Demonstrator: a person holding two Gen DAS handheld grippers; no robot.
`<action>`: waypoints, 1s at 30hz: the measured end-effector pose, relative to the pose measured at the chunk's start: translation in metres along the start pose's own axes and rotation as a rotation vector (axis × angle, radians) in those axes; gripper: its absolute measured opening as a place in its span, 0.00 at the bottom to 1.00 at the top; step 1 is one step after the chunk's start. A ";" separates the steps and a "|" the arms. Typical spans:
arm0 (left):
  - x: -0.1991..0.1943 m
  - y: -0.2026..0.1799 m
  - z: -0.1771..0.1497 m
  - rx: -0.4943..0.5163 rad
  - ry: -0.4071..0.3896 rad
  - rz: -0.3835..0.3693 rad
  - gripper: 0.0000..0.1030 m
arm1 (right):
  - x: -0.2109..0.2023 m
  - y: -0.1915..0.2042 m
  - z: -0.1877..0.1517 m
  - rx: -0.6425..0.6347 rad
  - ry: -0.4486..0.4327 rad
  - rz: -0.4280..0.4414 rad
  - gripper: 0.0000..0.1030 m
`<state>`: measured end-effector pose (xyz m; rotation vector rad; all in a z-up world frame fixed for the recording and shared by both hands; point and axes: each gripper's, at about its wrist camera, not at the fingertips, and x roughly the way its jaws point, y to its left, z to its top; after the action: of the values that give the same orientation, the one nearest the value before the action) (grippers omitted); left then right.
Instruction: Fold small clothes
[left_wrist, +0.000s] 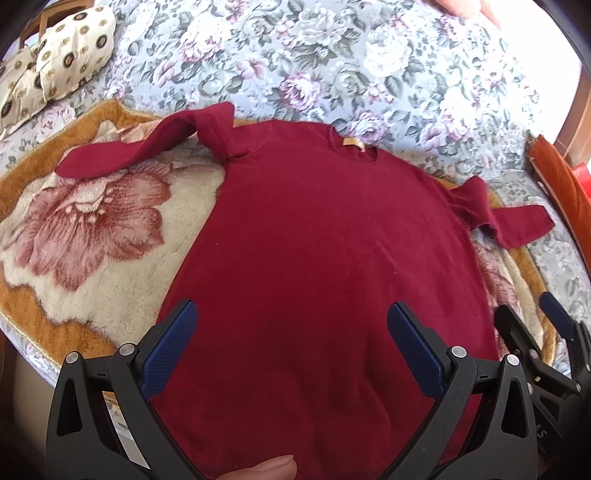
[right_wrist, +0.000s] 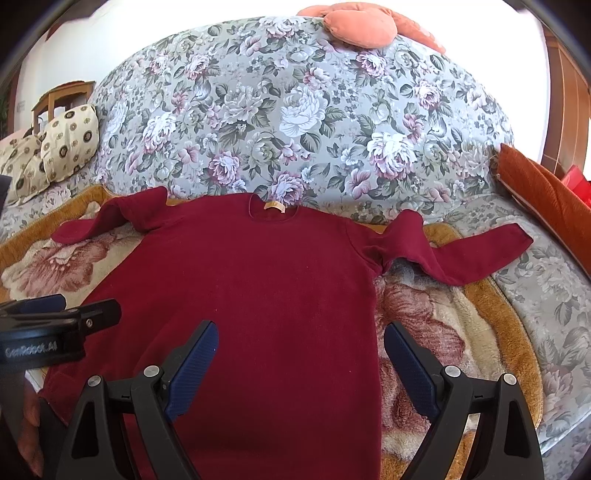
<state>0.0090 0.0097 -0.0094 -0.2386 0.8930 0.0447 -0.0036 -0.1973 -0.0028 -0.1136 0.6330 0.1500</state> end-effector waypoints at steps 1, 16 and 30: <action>0.002 0.000 0.000 0.000 0.005 0.010 1.00 | 0.000 0.000 -0.001 -0.001 0.001 -0.002 0.88; 0.011 -0.001 -0.002 0.031 0.020 0.057 1.00 | 0.007 -0.006 -0.006 0.034 0.034 0.023 0.88; 0.013 -0.002 -0.002 0.038 0.024 0.063 1.00 | 0.010 -0.004 -0.006 0.035 0.057 0.023 0.88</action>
<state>0.0160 0.0066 -0.0201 -0.1759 0.9247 0.0830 0.0018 -0.2014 -0.0138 -0.0768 0.6935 0.1579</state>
